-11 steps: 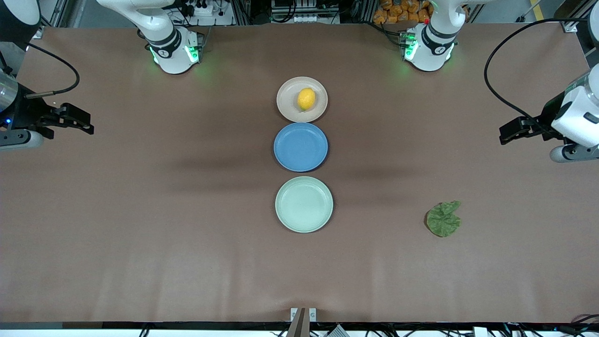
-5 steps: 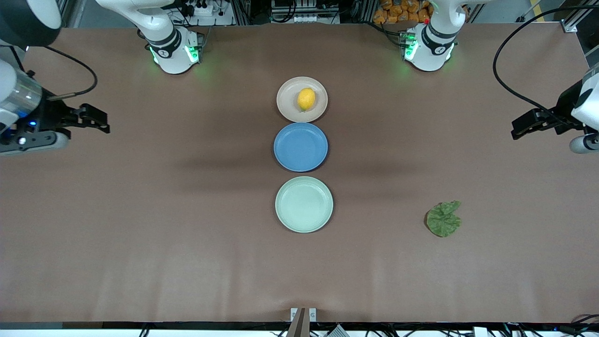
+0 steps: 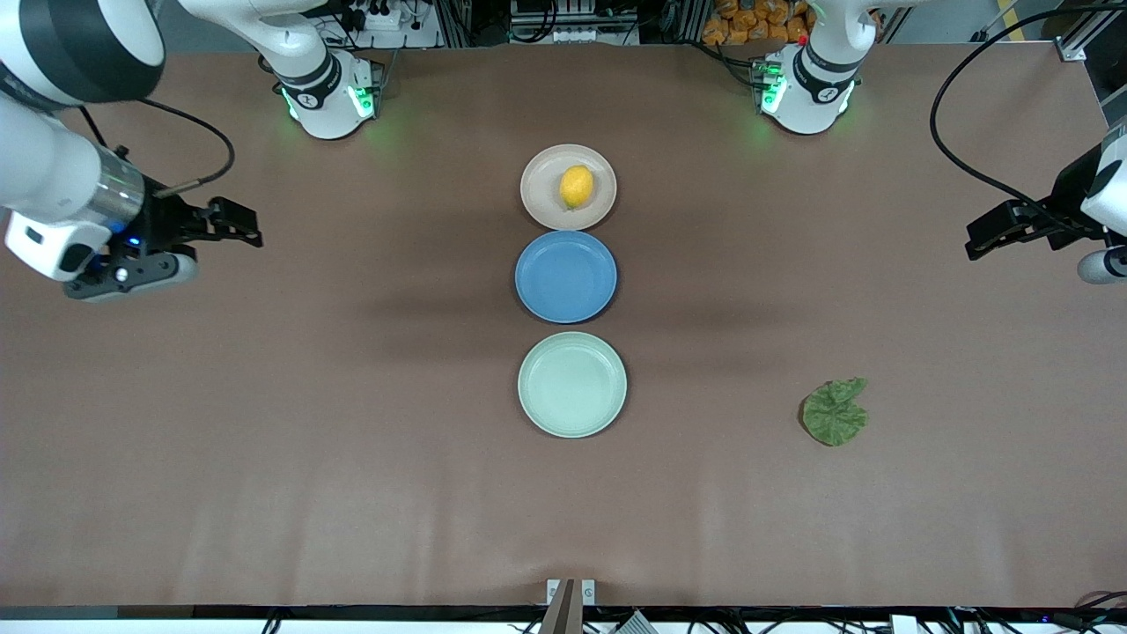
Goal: Pick lemon and lettuce from plates
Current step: 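Reach the right gripper toward the lemon on the cream plate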
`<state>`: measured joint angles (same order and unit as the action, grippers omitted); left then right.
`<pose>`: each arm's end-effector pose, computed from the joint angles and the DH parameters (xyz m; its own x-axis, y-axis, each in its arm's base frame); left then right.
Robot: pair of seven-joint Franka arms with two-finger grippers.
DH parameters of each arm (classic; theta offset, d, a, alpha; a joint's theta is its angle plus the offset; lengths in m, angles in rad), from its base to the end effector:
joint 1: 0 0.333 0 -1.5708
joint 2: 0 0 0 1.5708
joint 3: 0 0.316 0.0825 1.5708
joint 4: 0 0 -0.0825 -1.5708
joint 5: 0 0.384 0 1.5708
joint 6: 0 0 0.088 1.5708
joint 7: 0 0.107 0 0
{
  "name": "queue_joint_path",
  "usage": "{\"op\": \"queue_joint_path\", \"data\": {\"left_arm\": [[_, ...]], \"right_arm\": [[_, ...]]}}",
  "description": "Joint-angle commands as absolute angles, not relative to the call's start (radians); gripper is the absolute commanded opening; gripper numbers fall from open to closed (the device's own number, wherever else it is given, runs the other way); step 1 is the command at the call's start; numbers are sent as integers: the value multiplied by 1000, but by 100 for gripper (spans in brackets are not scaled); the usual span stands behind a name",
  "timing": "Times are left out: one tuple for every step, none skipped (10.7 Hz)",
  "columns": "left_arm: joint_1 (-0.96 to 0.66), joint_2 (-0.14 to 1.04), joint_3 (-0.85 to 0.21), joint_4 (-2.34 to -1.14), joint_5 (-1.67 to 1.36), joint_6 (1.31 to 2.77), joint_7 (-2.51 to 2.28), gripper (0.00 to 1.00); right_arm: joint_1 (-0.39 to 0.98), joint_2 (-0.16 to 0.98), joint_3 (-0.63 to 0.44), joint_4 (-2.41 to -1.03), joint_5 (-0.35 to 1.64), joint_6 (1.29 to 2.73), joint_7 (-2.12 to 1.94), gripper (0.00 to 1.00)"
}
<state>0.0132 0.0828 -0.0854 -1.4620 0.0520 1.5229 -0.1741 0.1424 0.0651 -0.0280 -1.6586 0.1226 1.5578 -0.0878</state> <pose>0.5747 -0.0335 0.6249 0.9945 0.1042 -0.0134 0.1034 -0.9935 -0.0480 0.5590 0.0780 0.5467 0.9676 0.2002 -0.1539 0.1804 -0.9745 -0.1331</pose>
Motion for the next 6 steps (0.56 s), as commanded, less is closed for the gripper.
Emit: {"op": "queue_joint_path", "data": {"left_arm": [[21,55,-86,-1474,32,1508,-173,100],[26,55,-86,-1474,32,1508,-173,100],[29,55,-87,-1474,32,1508,-172,100],[29,57,-87,-1474,32,1508,-172,100],[29,58,-87,-1473,32,1509,-172,100],[29,58,-87,-1473,32,1509,-172,100]], "right_arm": [[176,69,-32,-1683,155,1566,-63,100],[181,69,-32,-1695,155,1580,-61,100],[183,69,-32,-1698,155,1580,-61,100],[187,69,-32,-1703,155,1583,-61,100],[205,69,-32,-1704,155,1592,-60,100],[227,72,-31,-1707,155,1600,-49,100]]}}
